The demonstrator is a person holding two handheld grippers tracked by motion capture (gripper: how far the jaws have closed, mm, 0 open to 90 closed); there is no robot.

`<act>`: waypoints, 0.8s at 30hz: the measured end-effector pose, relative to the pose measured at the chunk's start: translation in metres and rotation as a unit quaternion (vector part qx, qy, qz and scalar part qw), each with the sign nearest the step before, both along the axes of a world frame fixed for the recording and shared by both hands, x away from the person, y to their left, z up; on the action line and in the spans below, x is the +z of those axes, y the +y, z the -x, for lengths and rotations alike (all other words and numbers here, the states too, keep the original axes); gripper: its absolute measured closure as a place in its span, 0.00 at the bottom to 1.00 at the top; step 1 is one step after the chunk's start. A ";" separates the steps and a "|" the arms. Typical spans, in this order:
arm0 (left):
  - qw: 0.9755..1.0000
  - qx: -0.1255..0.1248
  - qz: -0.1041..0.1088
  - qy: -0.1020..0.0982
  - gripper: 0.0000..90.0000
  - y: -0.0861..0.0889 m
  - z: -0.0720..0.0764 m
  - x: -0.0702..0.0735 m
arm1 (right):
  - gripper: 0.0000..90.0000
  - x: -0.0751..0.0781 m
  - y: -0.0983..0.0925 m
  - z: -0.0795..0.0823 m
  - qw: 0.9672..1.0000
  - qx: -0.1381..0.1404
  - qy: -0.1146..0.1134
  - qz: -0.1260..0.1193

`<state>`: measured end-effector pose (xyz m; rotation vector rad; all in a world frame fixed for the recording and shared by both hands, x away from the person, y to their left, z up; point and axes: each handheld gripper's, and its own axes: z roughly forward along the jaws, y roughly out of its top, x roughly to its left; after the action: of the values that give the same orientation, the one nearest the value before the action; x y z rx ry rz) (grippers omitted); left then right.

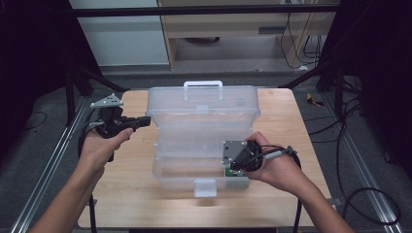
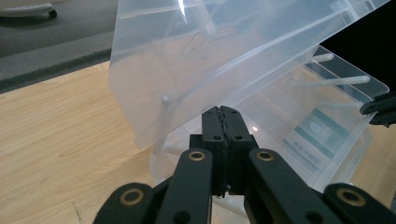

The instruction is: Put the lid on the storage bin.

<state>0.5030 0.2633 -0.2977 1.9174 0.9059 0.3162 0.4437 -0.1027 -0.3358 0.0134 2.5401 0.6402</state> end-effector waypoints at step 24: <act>1.000 -0.011 0.012 -0.010 0.99 0.004 0.008 -0.010 | 0.58 0.007 -0.028 0.016 0.995 -0.056 0.002 -0.087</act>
<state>0.4945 0.2668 -0.3080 1.8973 0.8706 0.3083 0.4278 -0.1302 -0.3284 0.2165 2.4601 0.8145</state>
